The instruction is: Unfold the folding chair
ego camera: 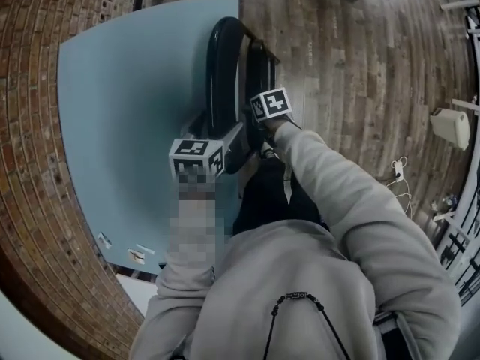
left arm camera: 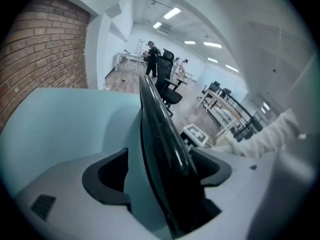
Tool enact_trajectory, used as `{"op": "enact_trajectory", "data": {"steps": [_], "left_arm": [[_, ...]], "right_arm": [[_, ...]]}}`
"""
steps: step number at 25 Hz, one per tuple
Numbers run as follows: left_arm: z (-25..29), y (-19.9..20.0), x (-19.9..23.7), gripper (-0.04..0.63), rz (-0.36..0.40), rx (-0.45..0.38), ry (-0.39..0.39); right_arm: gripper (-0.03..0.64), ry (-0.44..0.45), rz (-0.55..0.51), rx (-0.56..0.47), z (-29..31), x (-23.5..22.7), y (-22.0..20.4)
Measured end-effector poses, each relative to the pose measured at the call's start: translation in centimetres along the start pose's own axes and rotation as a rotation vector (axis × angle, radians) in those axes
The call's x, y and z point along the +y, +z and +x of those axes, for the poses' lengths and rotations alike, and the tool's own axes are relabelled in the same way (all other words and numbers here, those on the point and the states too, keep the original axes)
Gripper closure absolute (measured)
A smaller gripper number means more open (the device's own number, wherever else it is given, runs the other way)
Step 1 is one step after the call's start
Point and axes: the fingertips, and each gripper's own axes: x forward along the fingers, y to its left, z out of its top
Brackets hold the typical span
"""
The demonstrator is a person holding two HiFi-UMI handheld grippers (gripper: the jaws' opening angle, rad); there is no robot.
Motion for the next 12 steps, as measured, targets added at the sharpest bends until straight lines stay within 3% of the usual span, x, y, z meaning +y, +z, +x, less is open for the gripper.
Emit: {"op": "enact_trajectory", "data": {"steps": [3,6,8,12], "left_arm": [[0.4,0.4,0.2,0.230,-0.067,-0.025,-0.042],[0.2,0.6,-0.2,0.443,-0.164,-0.078,-0.054],[0.2,0.8,-0.2,0.479,-0.189,-0.107,-0.026],[0.1,0.7,0.3,0.495,-0.164,-0.104,0.007]], "right_arm": [[0.330,-0.008,0.034,0.000,1.9,-0.4,0.7],[0.368,-0.015,0.028,0.017,2.6,0.1,0.3],[0.370,-0.025,-0.008,0.029,2.6,-0.1,0.4],[0.401,-0.063,-0.017,0.036,2.3,-0.4,0.3]]}}
